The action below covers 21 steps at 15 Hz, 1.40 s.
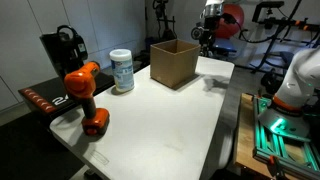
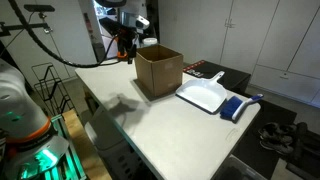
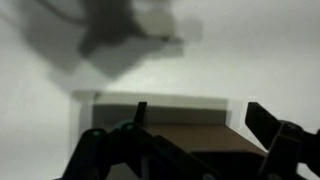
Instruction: Pour the contents of the box onto the table
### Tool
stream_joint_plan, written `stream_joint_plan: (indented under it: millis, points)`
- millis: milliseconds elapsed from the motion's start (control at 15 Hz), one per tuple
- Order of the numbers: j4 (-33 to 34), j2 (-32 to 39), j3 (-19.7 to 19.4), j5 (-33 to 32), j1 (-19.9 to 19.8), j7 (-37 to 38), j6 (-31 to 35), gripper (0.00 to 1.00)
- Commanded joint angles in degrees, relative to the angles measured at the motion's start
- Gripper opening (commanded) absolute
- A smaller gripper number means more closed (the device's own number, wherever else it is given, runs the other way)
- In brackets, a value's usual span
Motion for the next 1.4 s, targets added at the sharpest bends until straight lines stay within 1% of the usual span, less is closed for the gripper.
stream_joint_plan:
  millis: [0,200,400,467,533,667,733,933,1067,1333]
  points:
    - [0.1,0.1,0.7,0.2,-0.8,-0.2,-0.2,1.0]
    - [0.4,-0.9,0.5,-0.3,-1.2,-0.2,-0.3,1.0]
    - [1.3,-3.7,-0.5,-3.0,-3.1,-0.9,-0.5,1.0]
    - [1.7,-5.8,-1.9,-0.7,-3.9,-1.7,0.9,1.0]
    - [2.2,-6.8,-2.6,0.3,-4.5,-1.9,1.6,1.0]
    - [3.8,-7.3,-3.0,-4.2,-6.9,-0.1,5.3,1.0]
    - [4.2,-6.5,-3.1,-6.4,-7.8,-0.5,8.3,1.0]
    - [5.1,-3.4,-3.1,-9.6,-8.6,-0.6,14.7,1.0]
    - [5.5,-0.5,-3.2,-10.3,-8.1,-1.1,16.9,1.0]
    - [6.1,5.8,-2.4,-10.2,-7.3,-1.0,18.7,1.0]
